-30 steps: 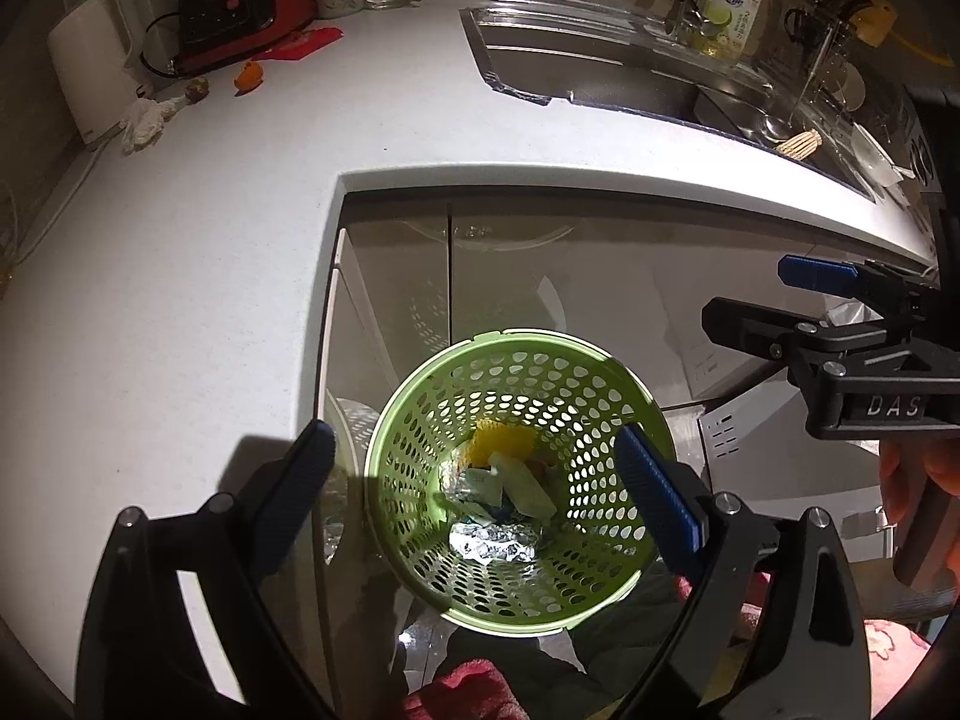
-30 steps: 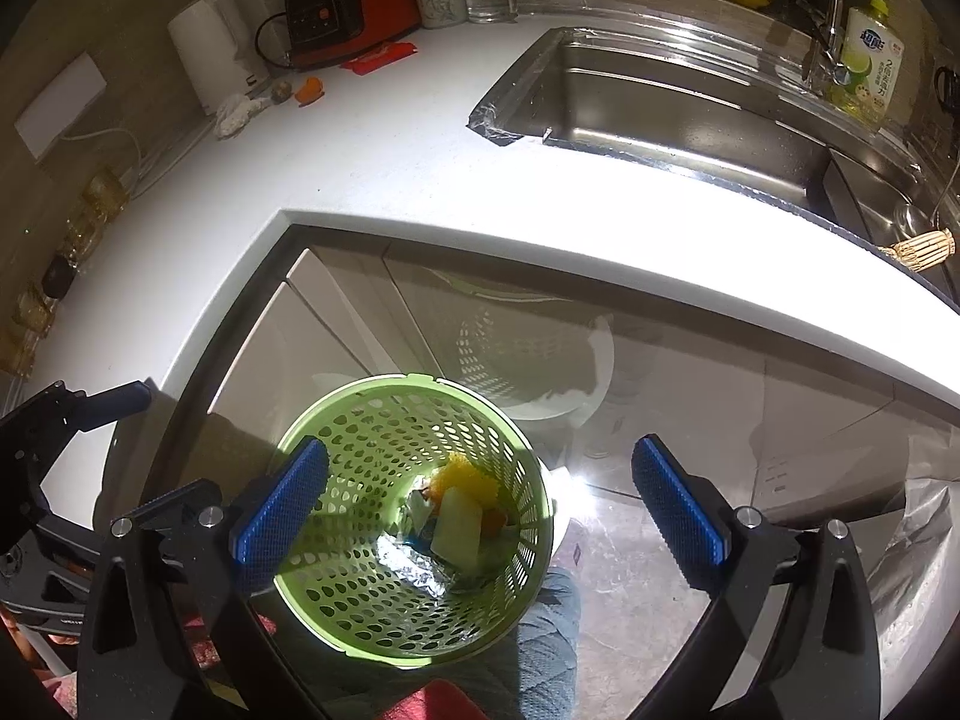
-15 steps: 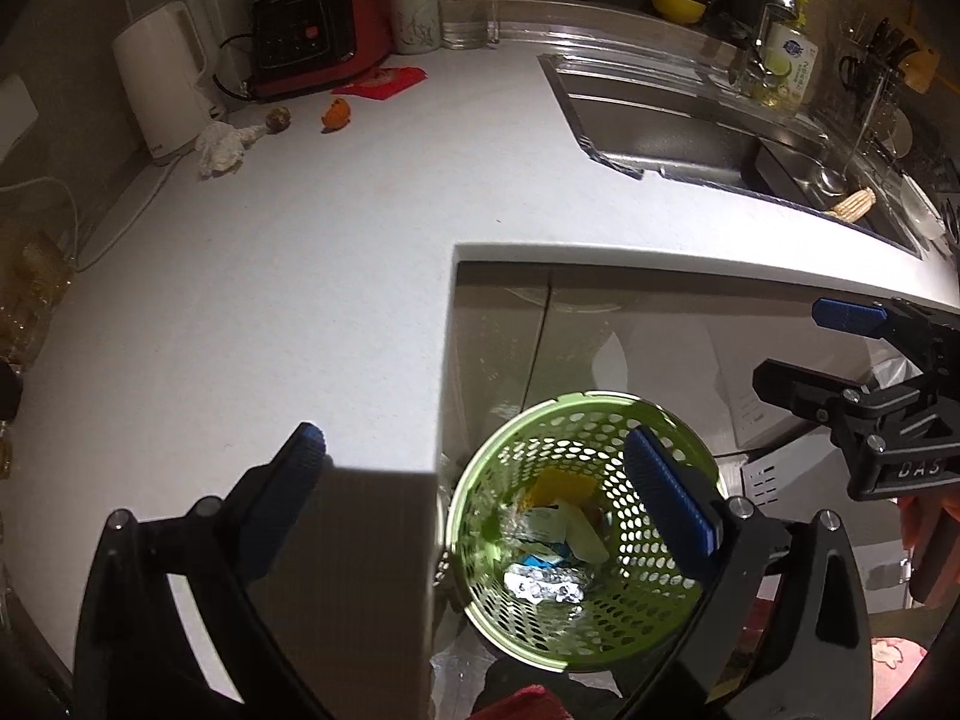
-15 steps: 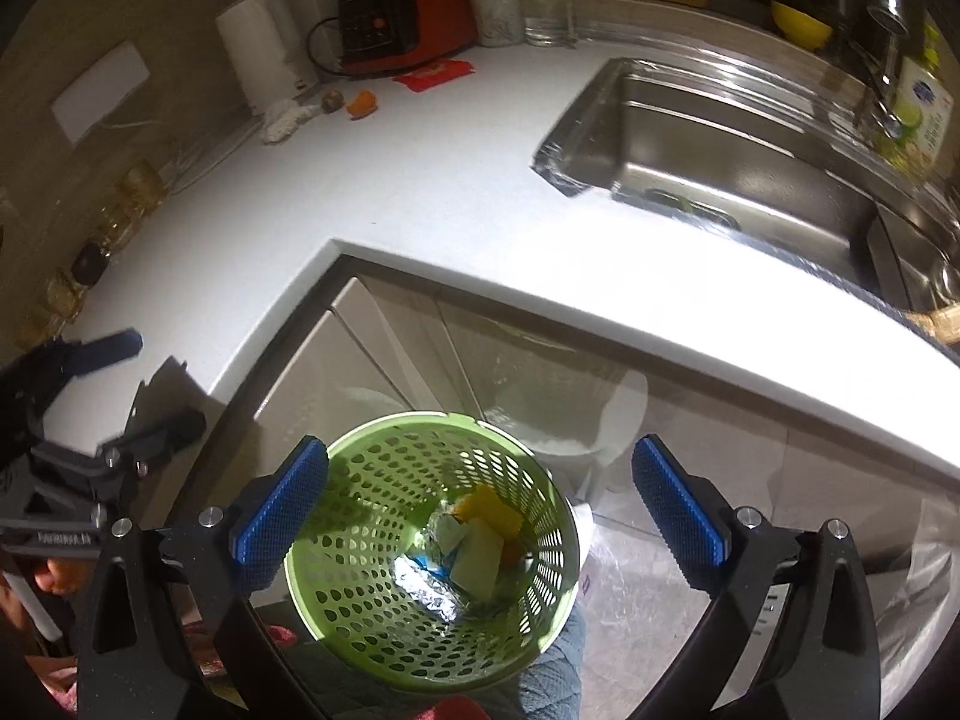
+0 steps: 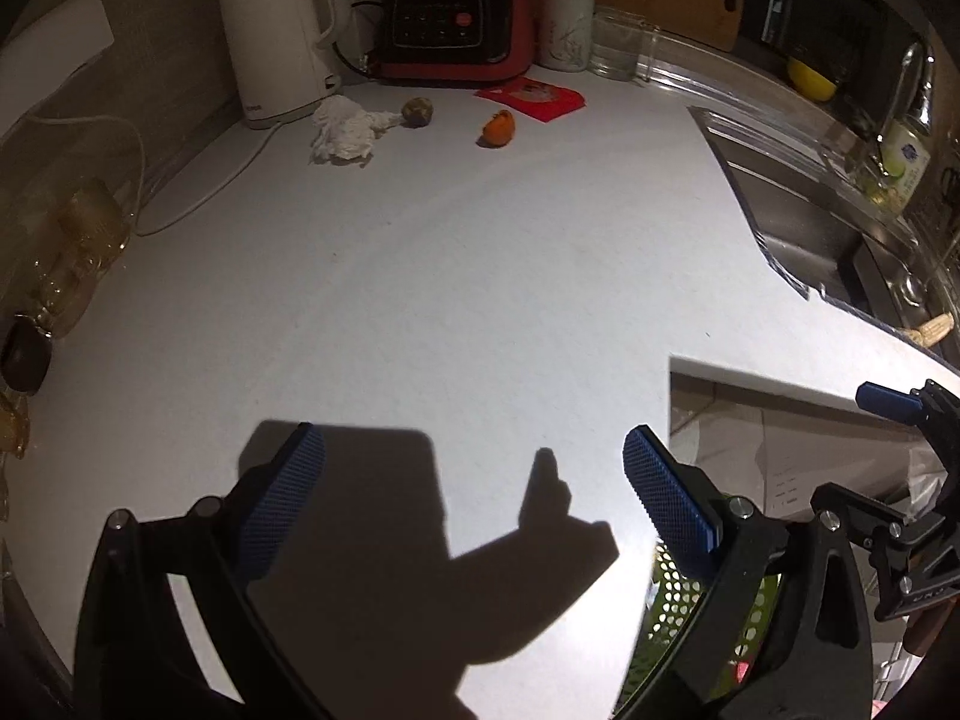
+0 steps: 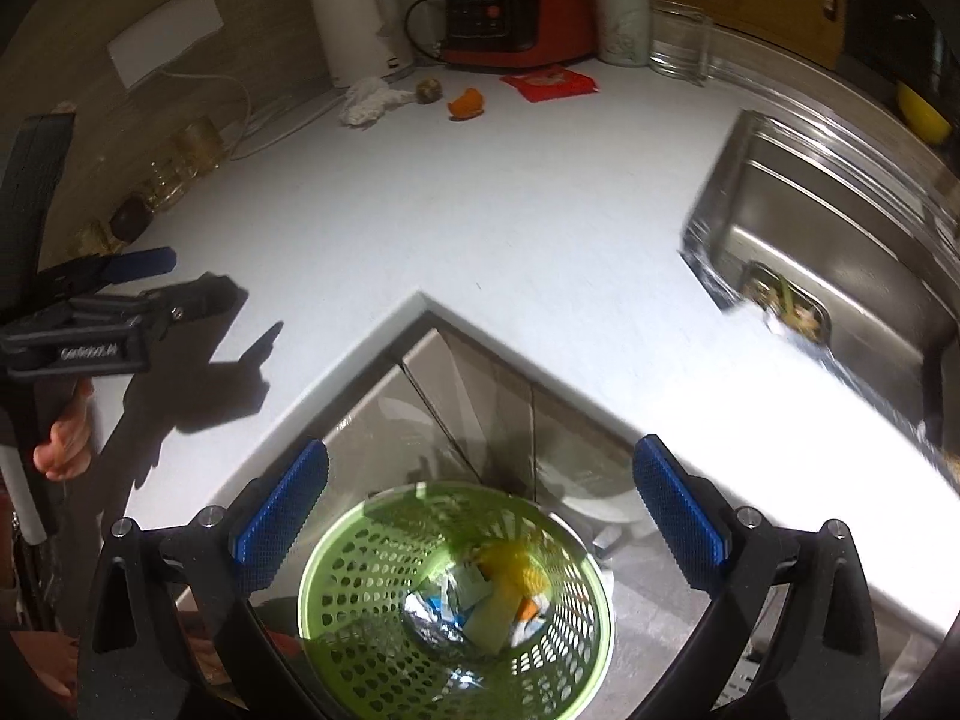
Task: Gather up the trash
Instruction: 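Move both grippers from the basket toward the tissue and orange peel, then grasp the crumpled tissue with the left gripper while the right grasps the orange peel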
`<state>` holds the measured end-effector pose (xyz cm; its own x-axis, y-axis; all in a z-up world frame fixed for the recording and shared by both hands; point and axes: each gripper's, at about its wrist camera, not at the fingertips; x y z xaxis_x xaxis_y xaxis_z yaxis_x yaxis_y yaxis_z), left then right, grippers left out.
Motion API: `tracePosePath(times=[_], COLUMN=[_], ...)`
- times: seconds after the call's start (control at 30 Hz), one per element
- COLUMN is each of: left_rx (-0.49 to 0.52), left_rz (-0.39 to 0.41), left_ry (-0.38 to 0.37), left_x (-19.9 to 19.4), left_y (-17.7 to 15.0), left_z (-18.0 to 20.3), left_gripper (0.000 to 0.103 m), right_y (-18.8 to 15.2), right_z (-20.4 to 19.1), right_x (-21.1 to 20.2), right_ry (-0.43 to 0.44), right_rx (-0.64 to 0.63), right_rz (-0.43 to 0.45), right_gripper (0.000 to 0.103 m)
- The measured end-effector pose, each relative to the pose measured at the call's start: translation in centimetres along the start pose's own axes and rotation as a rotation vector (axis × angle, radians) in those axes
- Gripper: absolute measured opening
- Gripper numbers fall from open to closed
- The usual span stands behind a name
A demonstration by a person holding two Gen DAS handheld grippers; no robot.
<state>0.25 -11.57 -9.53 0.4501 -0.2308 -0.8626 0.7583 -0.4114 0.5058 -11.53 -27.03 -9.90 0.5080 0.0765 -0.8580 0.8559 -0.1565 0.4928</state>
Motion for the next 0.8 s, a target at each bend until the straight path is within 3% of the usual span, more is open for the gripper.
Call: tracePosePath(times=[0.53,0.8], left_rx=[-0.102,-0.135], left_rz=[0.094,0.076], left_ry=[0.004,-0.011], left_x=[9.5,15.2], left_y=[14.6,19.7], left_z=[-7.3,-10.3], left_gripper=[0.095,0.095], right_y=[16.9,23.3], right_z=[-0.8,0.5], right_x=[10.6,15.9], right_ry=[0.024,0.032], right_rx=[-0.089,-0.069], right_rz=[0.065,0.057], right_gripper=[0.101,0.101])
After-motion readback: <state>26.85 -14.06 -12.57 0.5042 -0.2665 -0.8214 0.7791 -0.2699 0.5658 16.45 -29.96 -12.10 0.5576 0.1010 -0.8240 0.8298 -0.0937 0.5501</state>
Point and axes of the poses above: each gripper's, at about its wrist camera, not at the fingertips, and x roughly the way its jaws point, z to its right, y to its top, and after that the axes turned 3 degrees about -z, right-handed
